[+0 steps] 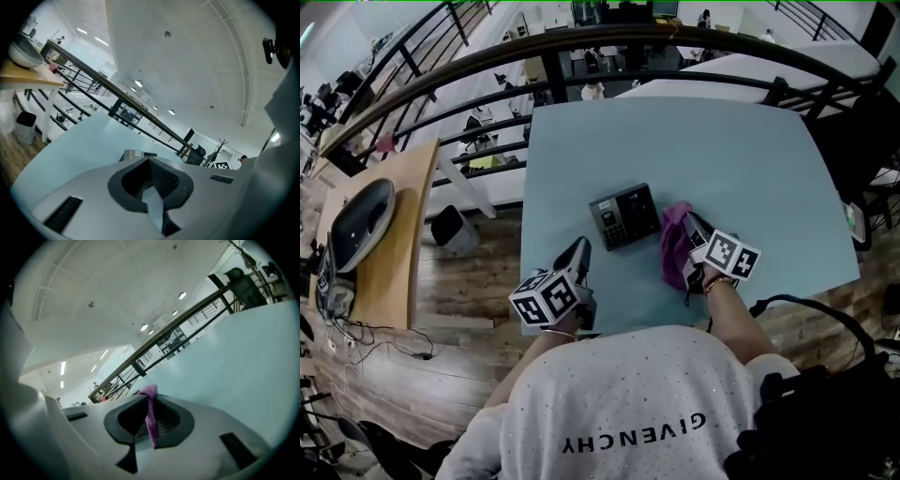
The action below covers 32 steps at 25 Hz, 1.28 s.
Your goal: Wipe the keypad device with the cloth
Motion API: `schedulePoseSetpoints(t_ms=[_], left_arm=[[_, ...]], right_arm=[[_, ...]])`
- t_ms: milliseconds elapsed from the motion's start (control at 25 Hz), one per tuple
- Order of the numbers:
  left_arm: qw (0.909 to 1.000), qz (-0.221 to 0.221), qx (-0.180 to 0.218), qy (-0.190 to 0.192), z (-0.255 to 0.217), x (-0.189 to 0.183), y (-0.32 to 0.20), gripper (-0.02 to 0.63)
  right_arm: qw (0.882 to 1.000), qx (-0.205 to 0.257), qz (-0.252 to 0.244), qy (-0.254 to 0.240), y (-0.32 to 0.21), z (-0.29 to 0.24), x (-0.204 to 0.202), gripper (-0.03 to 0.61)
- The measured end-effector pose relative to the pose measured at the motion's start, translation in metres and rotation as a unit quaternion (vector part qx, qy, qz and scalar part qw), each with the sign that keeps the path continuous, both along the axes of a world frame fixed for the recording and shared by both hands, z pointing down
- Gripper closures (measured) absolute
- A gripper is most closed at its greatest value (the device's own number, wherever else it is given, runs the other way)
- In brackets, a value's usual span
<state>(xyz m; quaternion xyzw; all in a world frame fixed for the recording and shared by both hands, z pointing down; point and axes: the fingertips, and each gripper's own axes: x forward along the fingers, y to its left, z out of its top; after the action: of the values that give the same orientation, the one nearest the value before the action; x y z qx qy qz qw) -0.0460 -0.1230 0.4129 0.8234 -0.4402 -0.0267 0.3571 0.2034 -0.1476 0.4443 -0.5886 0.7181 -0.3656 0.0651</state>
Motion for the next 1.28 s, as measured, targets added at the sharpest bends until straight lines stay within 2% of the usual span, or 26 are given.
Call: schedulePoseSetpoints(t_ms=[160, 320, 560, 880, 1280], left_arm=[[0.9996, 0.006, 0.027, 0.004, -0.02, -0.023, -0.011, 0.614], [0.998, 0.023, 0.059, 0.002, -0.038, -0.048, -0.024, 0.614], [0.9964, 0.03, 0.079, -0.005, -0.054, -0.084, -0.028, 0.614], [0.9966, 0.039, 0.072, -0.01, -0.046, -0.111, -0.02, 0.614], [0.9975, 0.04, 0.057, -0.009, -0.031, -0.135, -0.017, 0.614]], right_arm=[[0.998, 0.058, 0.022, 0.026, 0.0, -0.047, -0.013, 0.541], [0.991, 0.121, 0.021, 0.048, -0.003, -0.09, -0.049, 0.541], [0.982, 0.168, -0.002, 0.086, 0.005, -0.136, -0.106, 0.543], [0.981, 0.16, -0.033, 0.104, 0.014, -0.136, -0.158, 0.545], [0.984, 0.14, -0.02, 0.106, 0.019, -0.12, -0.171, 0.545]])
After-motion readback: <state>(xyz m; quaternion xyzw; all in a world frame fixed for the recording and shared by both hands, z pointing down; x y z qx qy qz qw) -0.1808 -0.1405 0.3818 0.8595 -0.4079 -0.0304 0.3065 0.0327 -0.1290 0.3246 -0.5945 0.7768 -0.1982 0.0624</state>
